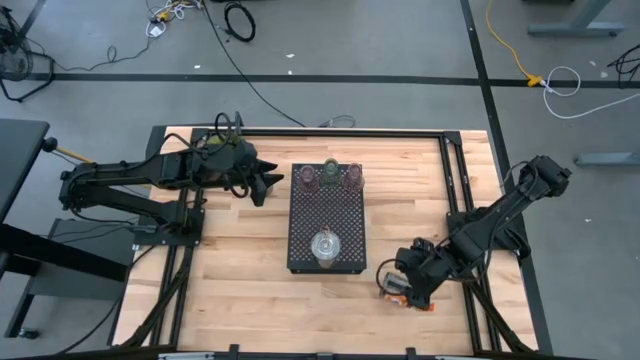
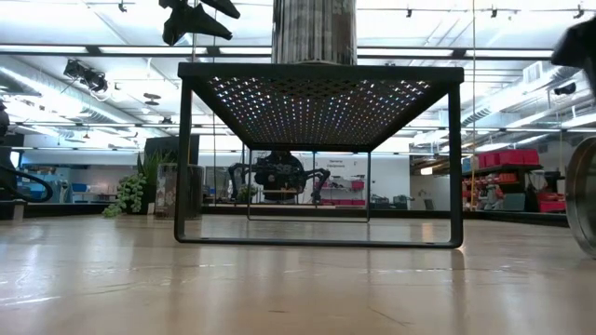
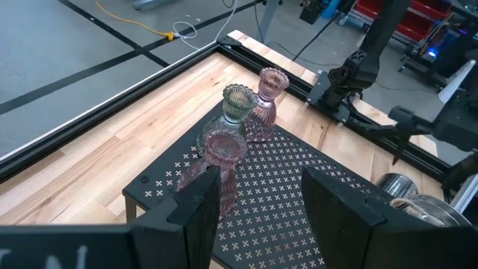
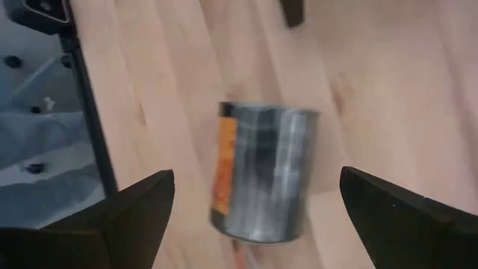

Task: Pick & Place candle stick holders
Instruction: Put the orange scented candle on the shelf

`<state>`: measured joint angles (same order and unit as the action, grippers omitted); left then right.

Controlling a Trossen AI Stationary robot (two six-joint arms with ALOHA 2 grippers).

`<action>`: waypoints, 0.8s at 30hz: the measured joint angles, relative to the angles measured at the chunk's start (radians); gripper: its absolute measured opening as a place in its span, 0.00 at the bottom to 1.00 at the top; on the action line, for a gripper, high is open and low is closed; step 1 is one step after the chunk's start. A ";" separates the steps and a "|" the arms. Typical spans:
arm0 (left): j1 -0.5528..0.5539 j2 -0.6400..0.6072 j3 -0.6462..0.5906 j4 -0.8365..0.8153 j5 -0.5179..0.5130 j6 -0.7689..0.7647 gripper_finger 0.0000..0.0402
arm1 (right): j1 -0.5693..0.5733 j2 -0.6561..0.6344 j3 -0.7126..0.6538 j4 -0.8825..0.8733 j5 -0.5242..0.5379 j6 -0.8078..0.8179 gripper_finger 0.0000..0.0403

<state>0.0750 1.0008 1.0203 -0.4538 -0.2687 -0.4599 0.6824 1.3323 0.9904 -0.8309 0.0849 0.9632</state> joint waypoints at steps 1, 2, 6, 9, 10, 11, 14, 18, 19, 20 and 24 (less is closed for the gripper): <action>0.000 0.000 0.000 0.000 0.000 0.000 0.47 | 0.011 0.000 -0.011 0.020 0.000 0.018 0.94; 0.000 0.000 0.000 0.000 0.000 0.000 0.47 | 0.021 0.000 -0.020 0.037 0.000 0.038 0.94; 0.000 0.000 0.000 0.000 0.000 0.000 0.47 | 0.063 0.000 -0.064 0.106 0.000 0.109 0.94; 0.000 0.000 0.000 0.000 0.000 0.000 0.47 | 0.095 0.000 -0.098 0.160 0.003 0.154 0.94; 0.000 0.000 0.000 0.000 0.000 0.000 0.47 | 0.104 0.000 -0.109 0.174 0.002 0.168 0.94; 0.000 0.000 0.000 0.000 0.000 0.000 0.47 | 0.113 0.000 -0.121 0.191 0.003 0.183 0.94; 0.000 0.000 0.000 0.000 0.000 0.000 0.47 | 0.141 0.000 -0.160 0.250 0.004 0.230 0.94; 0.000 0.000 0.000 0.000 0.000 0.000 0.47 | 0.167 0.000 -0.202 0.341 0.011 0.279 0.94; 0.000 0.000 0.000 0.000 0.000 0.000 0.47 | 0.171 0.001 -0.211 0.344 0.011 0.287 0.94; 0.000 0.000 0.000 0.000 0.000 0.000 0.47 | 0.175 0.001 -0.218 0.356 0.011 0.292 0.94; 0.000 0.000 0.000 0.000 0.000 0.000 0.47 | 0.180 0.001 -0.236 0.372 0.011 0.302 0.94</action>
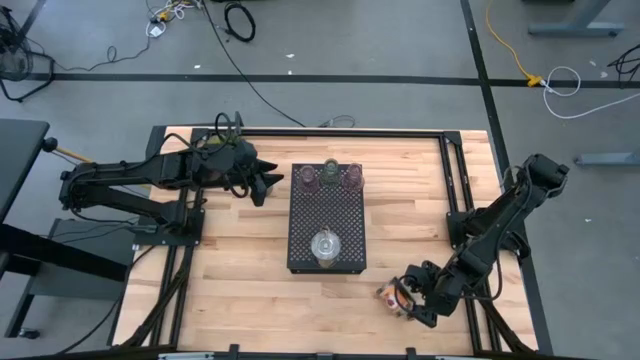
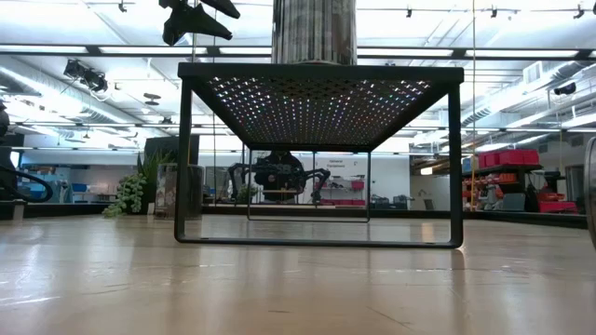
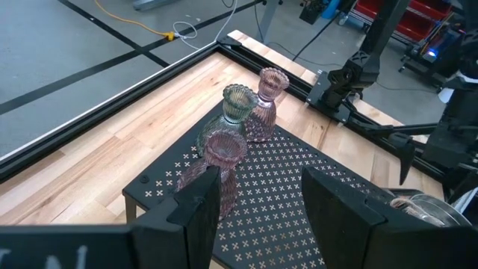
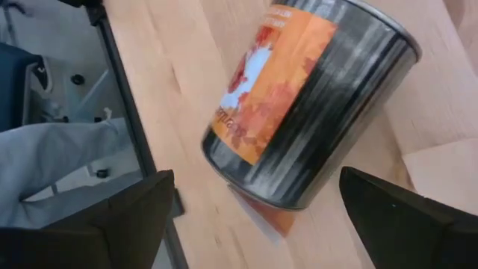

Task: Pick & Place candle stick holders
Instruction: Put the orange scented candle on the shelf

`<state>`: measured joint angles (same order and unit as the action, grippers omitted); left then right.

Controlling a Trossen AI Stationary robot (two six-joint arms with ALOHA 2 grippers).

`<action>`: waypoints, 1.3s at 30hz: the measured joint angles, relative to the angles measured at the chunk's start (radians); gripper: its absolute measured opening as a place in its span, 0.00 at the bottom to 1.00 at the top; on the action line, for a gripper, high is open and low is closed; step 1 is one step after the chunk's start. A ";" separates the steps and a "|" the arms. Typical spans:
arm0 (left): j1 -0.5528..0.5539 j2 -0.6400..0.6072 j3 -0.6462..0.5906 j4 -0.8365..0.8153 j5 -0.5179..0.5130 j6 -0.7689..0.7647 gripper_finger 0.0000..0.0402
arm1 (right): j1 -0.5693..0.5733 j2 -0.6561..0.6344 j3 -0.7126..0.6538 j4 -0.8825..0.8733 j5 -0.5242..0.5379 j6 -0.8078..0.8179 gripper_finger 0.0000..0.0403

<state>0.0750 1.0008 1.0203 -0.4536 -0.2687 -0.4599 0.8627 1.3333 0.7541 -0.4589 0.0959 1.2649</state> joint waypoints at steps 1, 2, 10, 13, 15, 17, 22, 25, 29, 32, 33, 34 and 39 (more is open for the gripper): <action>0.000 0.000 0.000 0.000 0.000 0.000 0.47 | 0.000 0.000 -0.003 0.000 0.000 0.000 0.94; 0.000 0.000 0.000 0.000 0.000 0.000 0.47 | 0.000 0.001 -0.004 0.004 0.000 0.000 0.94; 0.000 0.000 0.000 0.000 0.000 0.000 0.47 | 0.000 0.001 -0.020 0.016 0.058 0.037 0.94; 0.000 0.000 0.000 0.000 0.000 0.000 0.47 | -0.001 0.001 -0.043 0.060 0.071 0.040 0.94; 0.000 0.000 0.000 0.000 0.000 0.000 0.47 | -0.001 0.001 -0.060 0.095 0.071 0.043 0.94; 0.000 0.000 0.000 0.000 0.000 0.000 0.47 | -0.001 0.001 -0.073 0.113 0.071 0.052 0.94; 0.000 0.000 0.000 0.000 0.000 0.000 0.47 | -0.002 0.003 -0.077 0.116 0.074 0.056 0.94; 0.000 0.000 0.000 0.000 0.000 0.000 0.47 | -0.002 0.005 -0.077 0.097 0.089 0.056 0.94; 0.000 0.000 0.000 0.000 0.000 0.000 0.47 | -0.002 0.005 -0.077 0.076 0.098 0.063 0.94; 0.000 0.000 0.000 0.000 0.000 0.000 0.47 | -0.002 0.012 -0.077 0.077 0.106 0.074 0.94; 0.000 0.000 0.000 0.000 0.000 0.000 0.47 | -0.002 0.016 -0.077 0.080 0.109 0.082 0.94; 0.000 0.000 0.000 0.000 0.000 0.000 0.47 | -0.002 0.022 -0.077 0.088 0.110 0.085 0.94; 0.000 0.000 0.000 0.000 0.000 0.000 0.47 | -0.002 0.044 -0.075 0.110 0.110 0.092 0.94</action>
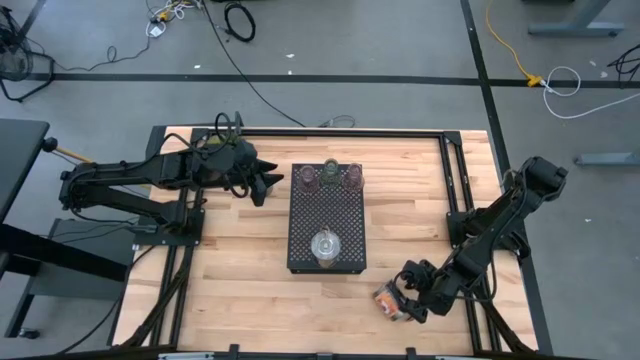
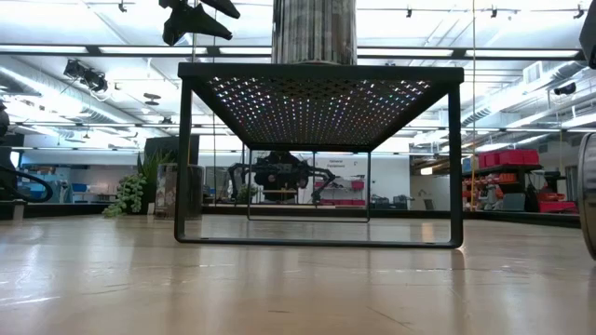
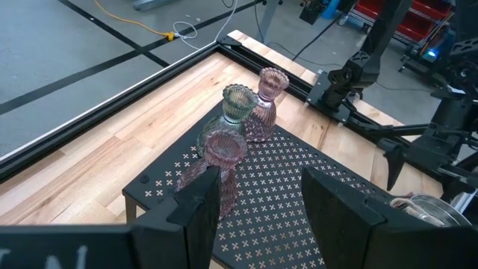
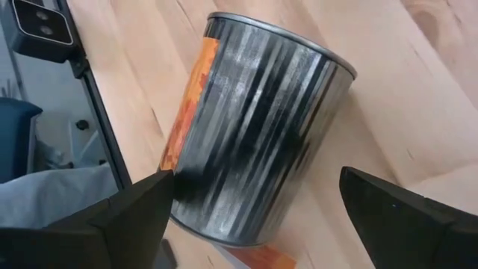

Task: Pick & Place candle stick holders
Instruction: Put the orange scented candle on the shelf

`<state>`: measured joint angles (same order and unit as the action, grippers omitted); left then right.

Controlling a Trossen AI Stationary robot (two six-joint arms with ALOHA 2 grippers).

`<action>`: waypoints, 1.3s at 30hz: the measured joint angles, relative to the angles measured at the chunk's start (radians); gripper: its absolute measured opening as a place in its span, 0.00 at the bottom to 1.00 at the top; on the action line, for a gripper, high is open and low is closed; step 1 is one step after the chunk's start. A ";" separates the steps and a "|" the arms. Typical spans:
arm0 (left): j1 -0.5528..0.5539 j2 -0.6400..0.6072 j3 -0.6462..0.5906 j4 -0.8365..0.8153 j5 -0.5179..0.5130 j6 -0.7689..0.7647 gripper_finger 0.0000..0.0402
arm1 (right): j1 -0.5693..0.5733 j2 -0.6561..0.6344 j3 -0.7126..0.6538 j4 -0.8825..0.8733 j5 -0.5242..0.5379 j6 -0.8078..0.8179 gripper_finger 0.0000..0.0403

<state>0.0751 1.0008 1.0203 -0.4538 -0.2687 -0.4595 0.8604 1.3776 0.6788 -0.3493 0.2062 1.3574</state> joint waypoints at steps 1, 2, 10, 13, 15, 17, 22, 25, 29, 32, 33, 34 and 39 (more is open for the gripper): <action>0.000 0.000 0.000 0.000 0.000 0.000 0.47 | -0.001 0.003 0.001 0.001 0.000 0.001 0.94; 0.000 0.000 0.000 0.000 0.000 0.000 0.47 | -0.002 0.007 0.001 0.002 0.000 0.000 0.94; 0.000 0.000 0.000 0.000 0.000 0.000 0.47 | -0.018 0.049 -0.004 -0.010 0.027 -0.002 0.94; 0.000 0.000 0.000 0.000 0.000 0.000 0.47 | -0.026 0.051 -0.003 -0.002 0.033 -0.010 0.94; 0.000 0.000 0.000 0.000 0.000 0.000 0.47 | -0.032 0.051 -0.003 0.001 0.034 -0.013 0.94; 0.000 0.000 0.000 0.000 0.000 0.000 0.47 | -0.037 0.051 -0.003 0.005 0.032 -0.016 0.94; 0.000 0.000 0.000 0.001 0.000 0.000 0.47 | -0.044 0.051 -0.003 0.011 0.022 -0.038 0.91; 0.000 0.000 0.000 0.000 0.000 0.000 0.47 | -0.049 0.049 -0.003 0.022 0.022 -0.061 0.84; 0.000 0.000 0.000 0.000 0.000 0.000 0.47 | -0.050 0.022 -0.003 0.018 0.018 -0.064 0.79; 0.000 0.000 0.000 0.000 0.000 0.000 0.47 | -0.050 -0.005 -0.002 0.005 0.016 -0.064 0.79; 0.000 0.000 0.000 0.000 0.000 0.000 0.47 | -0.050 -0.014 0.004 -0.014 0.012 -0.064 0.79; 0.000 0.000 0.000 0.000 0.000 0.000 0.47 | -0.050 -0.025 0.012 -0.037 0.007 -0.065 0.79; 0.000 0.000 0.000 0.000 0.000 0.000 0.47 | -0.050 -0.100 0.084 -0.218 0.008 -0.115 0.79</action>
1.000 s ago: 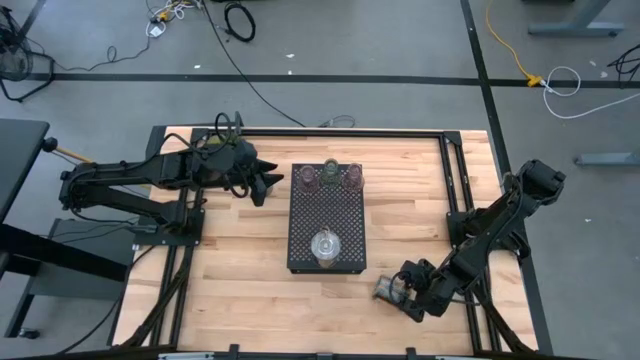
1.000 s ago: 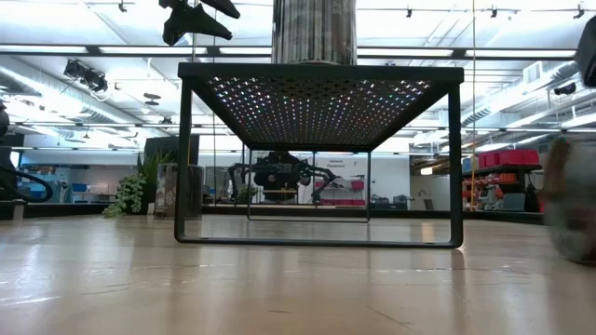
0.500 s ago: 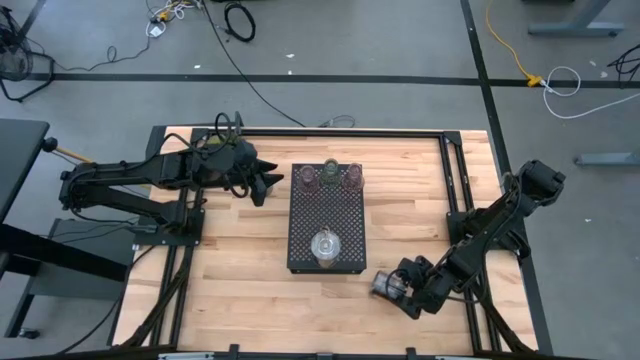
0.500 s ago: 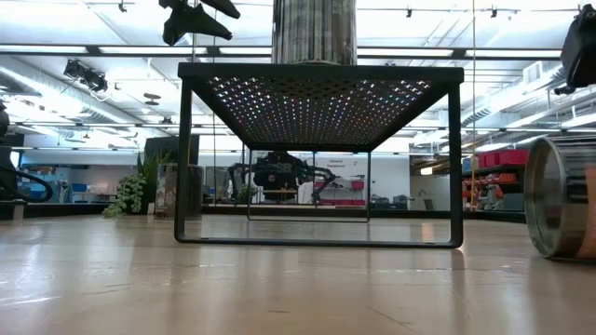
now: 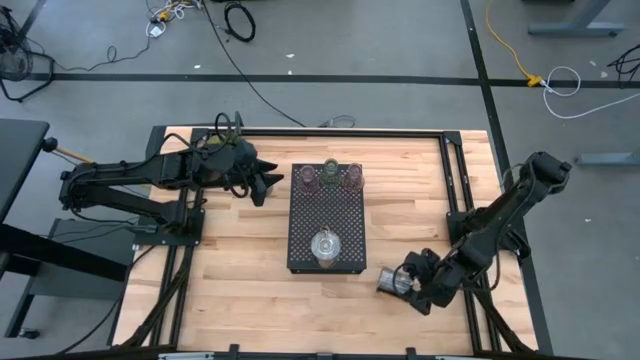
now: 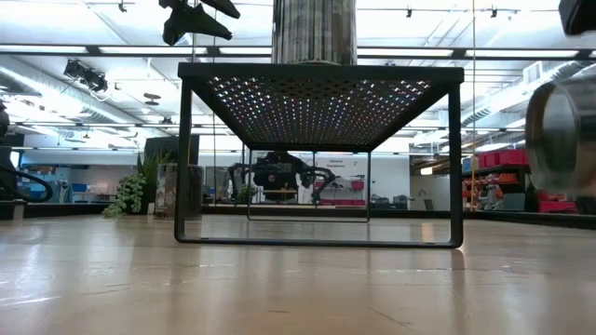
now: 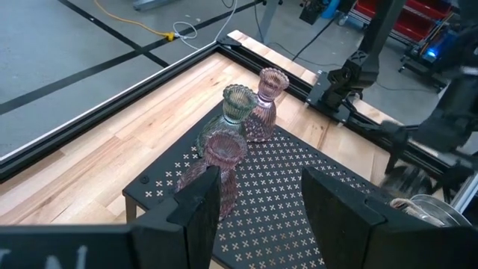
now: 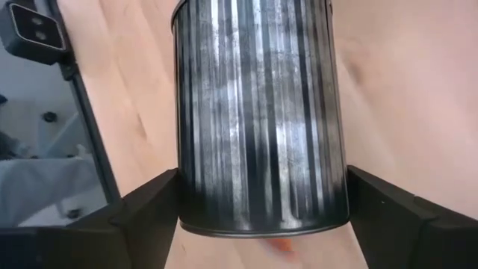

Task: Pick & Place candle stick holders
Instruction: Put the orange scented candle on the shelf

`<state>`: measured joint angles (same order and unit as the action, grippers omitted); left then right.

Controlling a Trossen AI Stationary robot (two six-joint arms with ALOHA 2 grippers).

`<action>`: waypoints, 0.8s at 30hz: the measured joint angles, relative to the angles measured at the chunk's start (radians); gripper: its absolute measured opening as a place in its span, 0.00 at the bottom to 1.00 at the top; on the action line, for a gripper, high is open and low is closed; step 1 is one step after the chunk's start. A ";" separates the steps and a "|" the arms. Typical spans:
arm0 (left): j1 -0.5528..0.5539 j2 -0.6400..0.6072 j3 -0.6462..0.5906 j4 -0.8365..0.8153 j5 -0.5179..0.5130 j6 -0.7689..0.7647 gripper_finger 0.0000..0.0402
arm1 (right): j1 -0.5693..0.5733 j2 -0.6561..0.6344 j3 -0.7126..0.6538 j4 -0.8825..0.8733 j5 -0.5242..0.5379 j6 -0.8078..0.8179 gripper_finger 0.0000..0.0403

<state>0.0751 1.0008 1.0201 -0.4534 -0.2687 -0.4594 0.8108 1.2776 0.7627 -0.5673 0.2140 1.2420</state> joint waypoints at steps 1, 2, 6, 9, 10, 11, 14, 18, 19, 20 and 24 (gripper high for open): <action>0.000 0.000 0.000 0.000 0.000 0.000 0.47 | 0.000 -0.016 0.018 -0.051 0.004 -0.005 0.79; 0.000 0.000 0.000 0.000 0.000 0.000 0.47 | 0.000 -0.033 0.037 -0.099 0.010 -0.011 0.79; 0.000 0.000 0.000 0.000 0.000 0.000 0.47 | 0.000 -0.104 0.138 -0.276 0.015 -0.041 0.79; 0.000 0.000 0.000 0.000 0.000 0.000 0.47 | -0.002 -0.147 0.229 -0.432 0.015 -0.071 0.79; 0.000 0.000 0.000 0.000 0.000 0.000 0.47 | -0.006 -0.155 0.260 -0.477 0.014 -0.081 0.79; 0.000 0.000 0.000 0.000 0.000 0.000 0.47 | -0.012 -0.161 0.292 -0.514 0.013 -0.091 0.79; 0.000 0.000 0.000 0.000 0.000 0.000 0.47 | -0.031 -0.167 0.380 -0.605 0.011 -0.122 0.79; 0.000 0.000 0.000 0.000 0.000 0.000 0.47 | -0.064 -0.163 0.476 -0.658 0.023 -0.192 0.79; 0.000 0.000 0.000 0.000 0.000 0.000 0.47 | -0.076 -0.160 0.494 -0.663 0.028 -0.211 0.79; 0.000 0.000 0.000 0.000 0.000 0.000 0.47 | -0.090 -0.154 0.510 -0.666 0.030 -0.233 0.79; 0.000 0.000 0.000 0.000 0.000 0.000 0.47 | -0.165 -0.116 0.576 -0.668 0.029 -0.350 0.79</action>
<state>0.0750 1.0010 1.0199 -0.4534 -0.2687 -0.4595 0.6462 1.1616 1.3387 -1.2350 0.2430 0.8918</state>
